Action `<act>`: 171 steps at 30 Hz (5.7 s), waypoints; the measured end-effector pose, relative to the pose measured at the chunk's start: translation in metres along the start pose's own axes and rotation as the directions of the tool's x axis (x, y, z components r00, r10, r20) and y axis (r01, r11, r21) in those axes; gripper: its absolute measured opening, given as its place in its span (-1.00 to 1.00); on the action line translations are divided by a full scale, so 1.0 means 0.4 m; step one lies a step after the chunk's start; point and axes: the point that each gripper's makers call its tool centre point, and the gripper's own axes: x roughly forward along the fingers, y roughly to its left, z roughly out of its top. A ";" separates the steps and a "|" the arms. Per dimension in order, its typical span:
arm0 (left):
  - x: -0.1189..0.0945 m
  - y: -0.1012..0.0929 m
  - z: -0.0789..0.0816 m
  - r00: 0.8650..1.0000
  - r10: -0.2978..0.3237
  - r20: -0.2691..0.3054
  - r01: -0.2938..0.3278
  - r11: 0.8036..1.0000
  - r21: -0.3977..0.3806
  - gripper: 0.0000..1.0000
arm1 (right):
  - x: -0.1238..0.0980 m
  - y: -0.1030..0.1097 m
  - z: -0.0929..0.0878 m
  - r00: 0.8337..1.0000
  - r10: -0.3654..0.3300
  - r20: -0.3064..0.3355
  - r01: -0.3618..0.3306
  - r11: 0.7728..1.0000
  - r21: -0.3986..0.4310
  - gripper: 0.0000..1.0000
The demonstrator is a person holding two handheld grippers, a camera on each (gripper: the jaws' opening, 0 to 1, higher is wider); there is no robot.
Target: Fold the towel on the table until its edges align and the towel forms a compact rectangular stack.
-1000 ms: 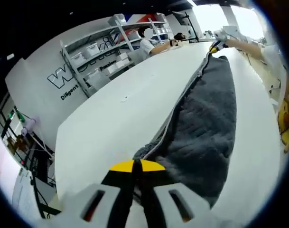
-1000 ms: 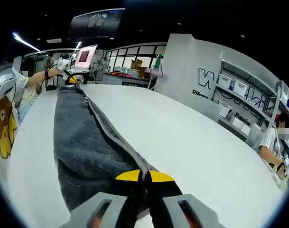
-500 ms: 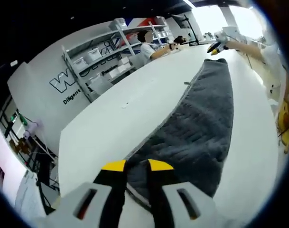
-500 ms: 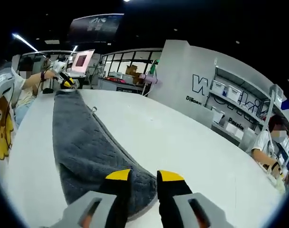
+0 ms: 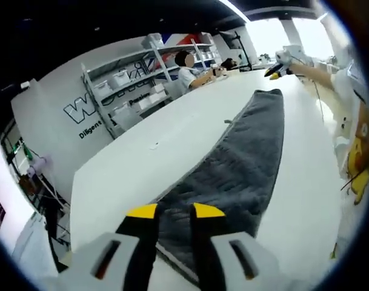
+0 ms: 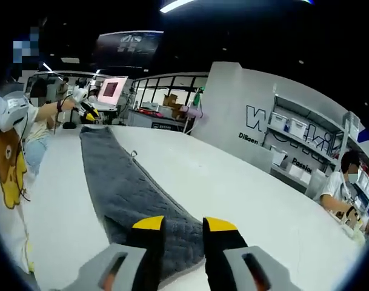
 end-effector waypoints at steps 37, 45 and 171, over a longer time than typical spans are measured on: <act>-0.186 -0.227 -0.038 0.971 -0.119 0.210 0.173 0.948 -0.266 0.53 | -0.081 0.284 -0.038 0.989 0.149 0.019 -0.150 0.983 0.102 0.29; -0.180 -0.253 -0.061 0.973 -0.135 0.186 0.183 0.946 -0.269 0.81 | -0.101 0.279 -0.043 0.991 0.131 0.030 -0.133 0.983 0.127 0.43; -0.174 -0.070 -0.277 0.997 0.022 0.068 0.005 0.925 -0.380 -0.92 | -0.087 0.055 -0.238 0.993 -0.082 -0.086 0.104 0.949 0.297 -0.88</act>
